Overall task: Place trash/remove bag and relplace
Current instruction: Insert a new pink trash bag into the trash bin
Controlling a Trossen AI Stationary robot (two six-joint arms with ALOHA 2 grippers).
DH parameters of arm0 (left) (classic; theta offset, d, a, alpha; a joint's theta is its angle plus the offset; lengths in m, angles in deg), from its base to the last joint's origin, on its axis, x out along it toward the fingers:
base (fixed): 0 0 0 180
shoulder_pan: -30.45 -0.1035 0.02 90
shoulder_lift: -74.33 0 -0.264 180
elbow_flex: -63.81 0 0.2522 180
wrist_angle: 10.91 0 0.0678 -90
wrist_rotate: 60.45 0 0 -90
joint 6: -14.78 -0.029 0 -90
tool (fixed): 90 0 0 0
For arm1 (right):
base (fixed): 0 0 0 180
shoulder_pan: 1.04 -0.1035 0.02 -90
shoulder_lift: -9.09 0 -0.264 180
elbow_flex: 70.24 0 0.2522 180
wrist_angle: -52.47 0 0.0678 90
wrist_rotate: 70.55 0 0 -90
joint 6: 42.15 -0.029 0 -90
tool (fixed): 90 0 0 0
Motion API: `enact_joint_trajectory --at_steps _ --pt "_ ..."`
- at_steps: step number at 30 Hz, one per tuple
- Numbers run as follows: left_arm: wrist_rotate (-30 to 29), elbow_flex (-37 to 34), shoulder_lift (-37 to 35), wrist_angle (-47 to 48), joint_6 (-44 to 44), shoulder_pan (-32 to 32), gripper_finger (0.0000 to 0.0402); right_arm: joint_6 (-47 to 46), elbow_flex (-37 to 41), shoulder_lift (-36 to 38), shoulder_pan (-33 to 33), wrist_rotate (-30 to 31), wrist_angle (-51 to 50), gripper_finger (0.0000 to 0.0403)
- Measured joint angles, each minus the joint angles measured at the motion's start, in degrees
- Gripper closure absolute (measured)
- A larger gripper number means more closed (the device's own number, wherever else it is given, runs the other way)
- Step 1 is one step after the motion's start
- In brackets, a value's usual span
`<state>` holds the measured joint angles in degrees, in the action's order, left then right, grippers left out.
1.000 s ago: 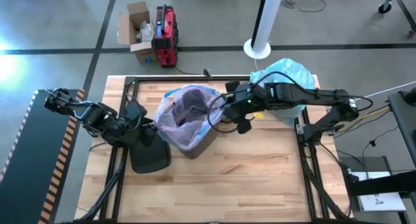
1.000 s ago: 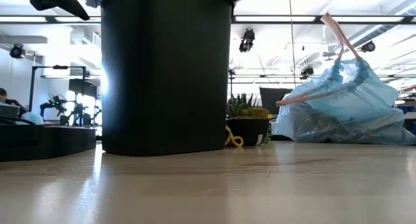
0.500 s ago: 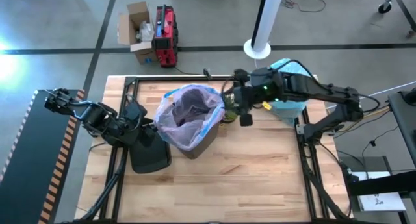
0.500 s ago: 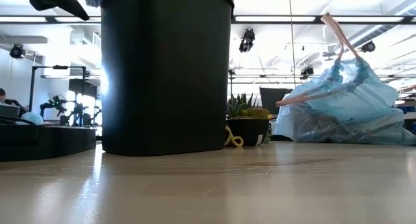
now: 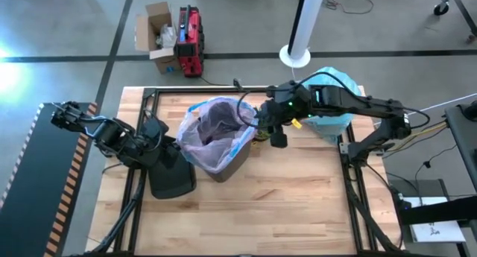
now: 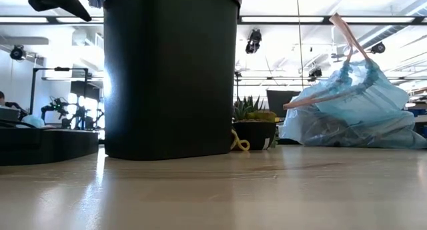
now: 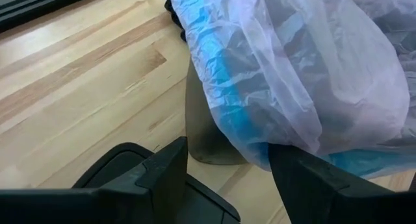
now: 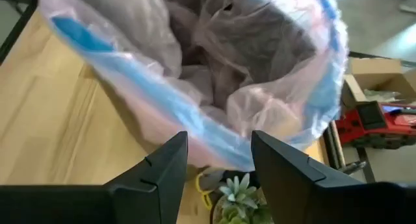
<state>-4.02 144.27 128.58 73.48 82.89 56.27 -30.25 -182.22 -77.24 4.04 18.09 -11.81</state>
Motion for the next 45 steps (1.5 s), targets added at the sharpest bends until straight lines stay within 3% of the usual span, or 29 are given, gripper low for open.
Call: enact_joint_trajectory --at_steps 8,16,27,40,45 --pt "0.0 0.0 0.9 -0.7 0.2 0.0 0.0201 -2.4 1.1 1.0 0.2 -1.7 1.0 0.0236" --pt "0.1 0.0 0.8 -1.3 0.2 0.0 0.0187 -9.8 1.9 -0.3 0.2 4.1 5.9 0.0251" --pt "0.3 0.0 0.7 -1.5 0.4 0.0 0.0193 -6.6 2.7 0.0 -0.4 -0.6 -5.0 0.0248" --pt "0.4 0.0 0.7 -1.5 0.4 0.0 0.0182 -1.9 12.4 0.0 -0.4 -1.6 6.1 0.0227" --pt "1.4 0.0 0.7 -0.9 0.4 0.0 0.0184 0.4 15.4 0.0 -0.4 -1.6 4.1 0.0226"
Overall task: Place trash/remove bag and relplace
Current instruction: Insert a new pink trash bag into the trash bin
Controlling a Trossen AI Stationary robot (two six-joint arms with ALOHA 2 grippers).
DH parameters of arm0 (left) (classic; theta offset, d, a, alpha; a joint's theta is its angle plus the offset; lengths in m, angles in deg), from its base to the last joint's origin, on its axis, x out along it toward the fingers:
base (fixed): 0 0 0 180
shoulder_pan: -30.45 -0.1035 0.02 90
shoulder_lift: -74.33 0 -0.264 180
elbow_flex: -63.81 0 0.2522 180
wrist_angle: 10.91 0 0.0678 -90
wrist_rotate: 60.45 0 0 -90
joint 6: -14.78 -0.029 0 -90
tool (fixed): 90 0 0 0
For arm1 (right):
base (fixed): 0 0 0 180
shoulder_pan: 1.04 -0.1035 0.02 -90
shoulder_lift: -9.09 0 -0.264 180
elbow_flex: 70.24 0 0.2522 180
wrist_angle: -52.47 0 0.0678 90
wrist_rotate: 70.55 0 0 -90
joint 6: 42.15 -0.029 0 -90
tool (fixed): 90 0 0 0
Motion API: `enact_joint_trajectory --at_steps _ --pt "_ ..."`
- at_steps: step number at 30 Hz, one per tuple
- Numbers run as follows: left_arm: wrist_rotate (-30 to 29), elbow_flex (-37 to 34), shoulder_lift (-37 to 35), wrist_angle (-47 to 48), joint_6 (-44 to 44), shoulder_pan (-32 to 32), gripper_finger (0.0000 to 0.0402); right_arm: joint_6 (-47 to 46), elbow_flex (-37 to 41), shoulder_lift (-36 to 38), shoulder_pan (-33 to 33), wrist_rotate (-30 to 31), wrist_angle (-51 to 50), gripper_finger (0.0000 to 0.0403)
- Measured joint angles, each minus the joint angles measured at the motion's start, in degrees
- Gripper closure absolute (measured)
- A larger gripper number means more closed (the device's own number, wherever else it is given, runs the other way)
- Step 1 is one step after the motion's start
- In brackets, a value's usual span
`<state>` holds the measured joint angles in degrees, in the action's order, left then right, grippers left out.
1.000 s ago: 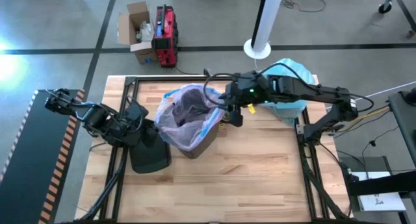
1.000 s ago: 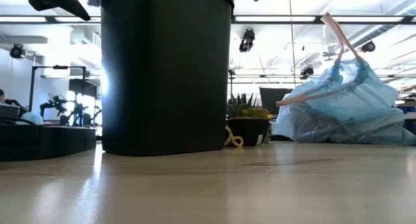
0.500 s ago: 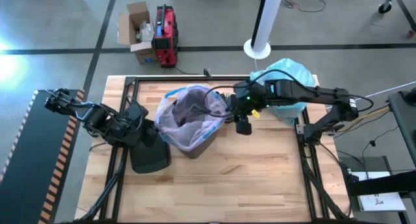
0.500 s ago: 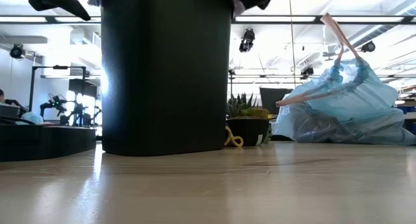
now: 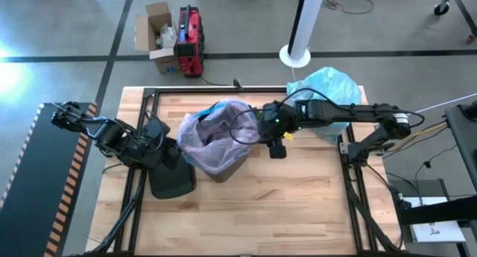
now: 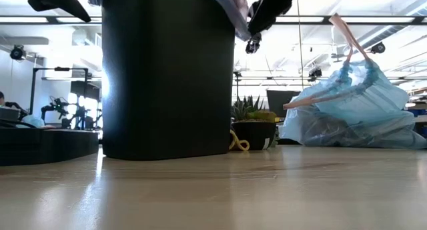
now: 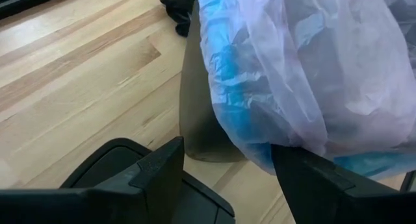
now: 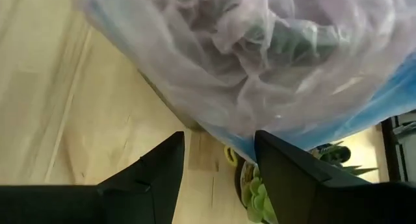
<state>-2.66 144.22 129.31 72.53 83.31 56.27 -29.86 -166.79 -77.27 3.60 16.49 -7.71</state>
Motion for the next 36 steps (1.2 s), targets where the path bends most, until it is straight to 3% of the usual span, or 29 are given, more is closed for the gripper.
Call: enact_joint_trajectory --at_steps 11,15,17,22,24,31,36 --pt "0.0 0.0 -0.1 0.4 -0.6 0.0 0.0184 2.7 -7.3 7.3 0.7 -2.0 -7.4 0.0226" --pt "0.0 0.0 -0.1 1.0 -2.0 0.0 0.0184 2.2 -8.5 7.4 5.8 -1.6 2.1 0.0226" --pt "-0.1 0.0 0.0 1.1 -2.2 0.0 0.0184 1.8 -8.4 5.0 8.6 -2.0 7.5 0.0226" --pt "-0.1 0.0 0.0 1.1 -2.3 0.0 0.0184 -1.0 -8.4 -2.9 13.7 -11.2 21.7 0.0226" --pt "-0.1 0.0 0.0 1.1 -2.3 0.0 0.0184 -2.1 -9.9 -6.1 14.9 -12.3 24.0 0.0226" --pt "-0.3 0.0 -0.1 2.0 -2.3 0.0 0.0184 -2.5 -16.6 -15.0 19.2 -12.6 24.1 0.0235" --pt "-1.6 0.0 -0.1 5.3 -2.1 0.0 0.0184 -2.6 -17.9 -19.1 20.2 -17.1 23.0 0.0242"
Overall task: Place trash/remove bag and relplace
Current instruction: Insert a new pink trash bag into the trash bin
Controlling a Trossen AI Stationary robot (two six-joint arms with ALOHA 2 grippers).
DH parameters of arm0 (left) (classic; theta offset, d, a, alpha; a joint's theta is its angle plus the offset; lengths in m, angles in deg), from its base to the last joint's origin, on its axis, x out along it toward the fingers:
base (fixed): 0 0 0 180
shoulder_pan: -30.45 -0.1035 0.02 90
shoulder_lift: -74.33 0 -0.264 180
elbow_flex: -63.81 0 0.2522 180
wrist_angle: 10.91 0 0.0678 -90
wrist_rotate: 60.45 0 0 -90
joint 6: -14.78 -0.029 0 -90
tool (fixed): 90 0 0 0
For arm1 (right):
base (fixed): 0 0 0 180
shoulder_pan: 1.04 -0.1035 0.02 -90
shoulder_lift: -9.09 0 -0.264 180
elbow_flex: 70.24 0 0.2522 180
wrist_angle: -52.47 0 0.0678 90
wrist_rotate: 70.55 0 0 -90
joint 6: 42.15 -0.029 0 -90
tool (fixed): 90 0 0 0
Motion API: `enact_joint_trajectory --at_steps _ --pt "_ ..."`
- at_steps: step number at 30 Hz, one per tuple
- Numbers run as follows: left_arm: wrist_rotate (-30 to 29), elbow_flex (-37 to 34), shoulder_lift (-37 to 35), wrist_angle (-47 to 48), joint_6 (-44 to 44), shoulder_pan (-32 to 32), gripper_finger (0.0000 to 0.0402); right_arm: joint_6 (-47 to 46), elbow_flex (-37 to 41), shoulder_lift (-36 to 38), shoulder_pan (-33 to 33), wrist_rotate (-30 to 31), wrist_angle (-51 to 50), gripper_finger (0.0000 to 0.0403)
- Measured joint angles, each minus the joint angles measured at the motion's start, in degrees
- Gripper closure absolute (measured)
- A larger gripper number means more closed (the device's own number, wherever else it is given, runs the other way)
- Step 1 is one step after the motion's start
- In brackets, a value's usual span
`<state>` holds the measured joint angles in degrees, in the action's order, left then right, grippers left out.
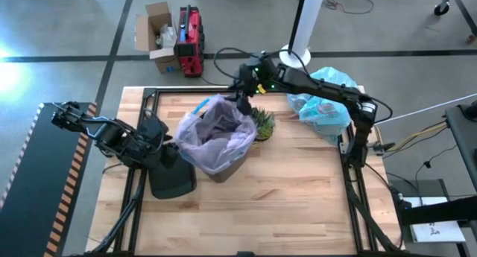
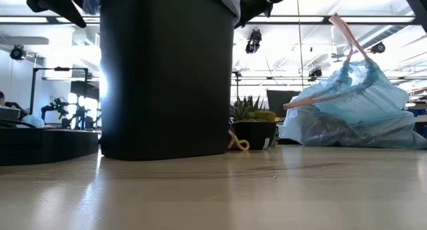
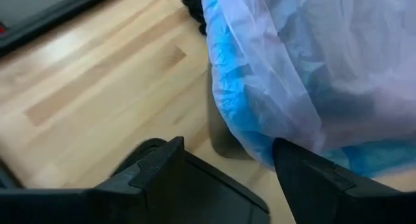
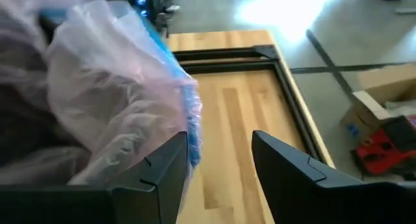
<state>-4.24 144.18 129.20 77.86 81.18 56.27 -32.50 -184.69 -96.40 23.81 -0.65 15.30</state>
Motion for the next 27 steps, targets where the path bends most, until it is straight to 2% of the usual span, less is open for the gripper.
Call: enact_joint_trajectory --at_steps 7,16,22,27 --pt "-5.7 0.0 0.0 2.7 0.5 -0.1 0.0184 2.0 0.3 -1.2 -0.1 -4.0 -2.4 0.0236" --pt "-6.1 -1.8 0.2 5.3 0.6 -0.1 0.0184 7.6 0.3 -1.0 0.1 -4.3 -12.8 0.024" --pt "-8.2 -1.6 0.2 6.7 -0.4 -0.1 0.0184 11.3 0.3 2.6 0.1 -3.8 -16.6 0.025" --pt "-9.2 2.8 0.3 6.7 -5.4 0.0 0.0184 12.4 0.3 8.0 0.1 -0.4 -16.8 0.025"
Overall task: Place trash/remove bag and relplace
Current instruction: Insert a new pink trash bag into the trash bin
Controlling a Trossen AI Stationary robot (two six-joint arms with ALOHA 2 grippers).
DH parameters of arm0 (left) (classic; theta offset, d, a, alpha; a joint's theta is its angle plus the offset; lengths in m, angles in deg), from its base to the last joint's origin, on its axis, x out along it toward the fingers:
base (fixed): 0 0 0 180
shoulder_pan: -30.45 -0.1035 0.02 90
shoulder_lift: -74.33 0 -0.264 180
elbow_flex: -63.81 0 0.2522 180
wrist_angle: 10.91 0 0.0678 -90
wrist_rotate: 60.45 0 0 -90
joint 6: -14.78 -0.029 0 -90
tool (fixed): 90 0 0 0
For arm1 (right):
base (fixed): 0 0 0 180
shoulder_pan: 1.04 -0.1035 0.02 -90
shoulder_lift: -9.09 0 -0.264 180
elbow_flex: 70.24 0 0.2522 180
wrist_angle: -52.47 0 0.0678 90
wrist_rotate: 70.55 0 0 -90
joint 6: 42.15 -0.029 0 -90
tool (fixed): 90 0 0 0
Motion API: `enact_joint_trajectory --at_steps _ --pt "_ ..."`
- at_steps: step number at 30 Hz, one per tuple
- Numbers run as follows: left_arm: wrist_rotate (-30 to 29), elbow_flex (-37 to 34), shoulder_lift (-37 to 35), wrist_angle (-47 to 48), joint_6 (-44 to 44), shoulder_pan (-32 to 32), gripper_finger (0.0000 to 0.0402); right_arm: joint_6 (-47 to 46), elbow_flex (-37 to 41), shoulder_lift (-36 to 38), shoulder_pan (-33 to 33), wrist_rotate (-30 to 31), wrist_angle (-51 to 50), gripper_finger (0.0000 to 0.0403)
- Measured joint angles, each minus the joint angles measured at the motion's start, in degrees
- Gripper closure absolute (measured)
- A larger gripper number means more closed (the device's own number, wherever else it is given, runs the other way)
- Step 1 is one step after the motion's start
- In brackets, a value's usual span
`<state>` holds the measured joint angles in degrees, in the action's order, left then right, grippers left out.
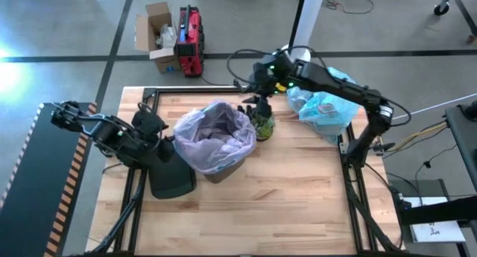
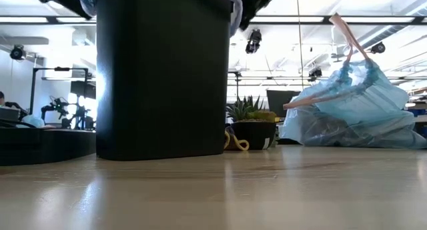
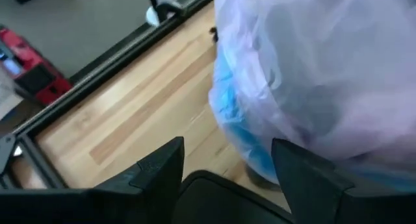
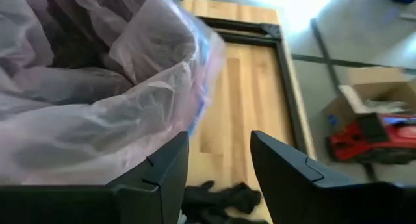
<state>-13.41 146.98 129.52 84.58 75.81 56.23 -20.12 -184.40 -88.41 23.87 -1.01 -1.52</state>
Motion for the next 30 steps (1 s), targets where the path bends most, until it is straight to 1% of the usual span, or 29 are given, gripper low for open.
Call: enact_joint_trajectory --at_steps 2,4,7,9,12,14,16,20,23,27,30 --pt "1.5 2.2 0.3 0.0 -1.8 0.0 0.0184 0.1 0.0 2.4 0.0 1.2 -1.1 0.0247" --pt "4.8 3.9 0.8 0.5 -2.9 0.0 0.0184 0.2 0.3 4.5 -0.5 1.5 -2.3 0.0246" --pt "8.9 4.6 1.9 0.8 -2.9 0.4 0.0184 0.1 2.4 8.0 -2.4 1.5 -4.1 0.0248" --pt "11.0 4.4 2.8 0.8 -2.9 1.2 0.0184 -0.7 5.6 11.0 -3.9 1.2 -4.9 0.0253" --pt "11.5 4.0 4.4 1.1 -1.7 2.9 0.0184 -3.0 12.0 16.0 -6.6 1.0 -4.8 0.0259" --pt "11.2 3.8 5.4 1.0 -0.9 4.2 0.0184 -5.1 17.0 19.2 -8.5 1.0 -1.3 0.0262" --pt "10.1 3.7 6.3 1.1 -0.7 5.0 0.0184 -8.1 22.0 21.0 -10.1 0.9 5.0 0.0265" --pt "8.6 3.3 7.6 1.1 -0.3 5.2 0.0184 -13.3 30.5 21.5 -13.4 1.2 15.8 0.0268" --pt "8.4 2.7 8.2 1.3 1.0 5.2 0.0184 -14.9 34.4 20.8 -16.0 2.7 21.7 0.0264" --pt "9.1 1.8 8.4 1.8 3.8 6.1 0.0184 -15.0 36.8 19.6 -16.9 6.5 22.3 0.0261" --pt "11.0 1.8 8.4 3.3 5.0 7.3 0.0184 -14.5 36.3 21.1 -16.9 7.7 17.9 0.0263"
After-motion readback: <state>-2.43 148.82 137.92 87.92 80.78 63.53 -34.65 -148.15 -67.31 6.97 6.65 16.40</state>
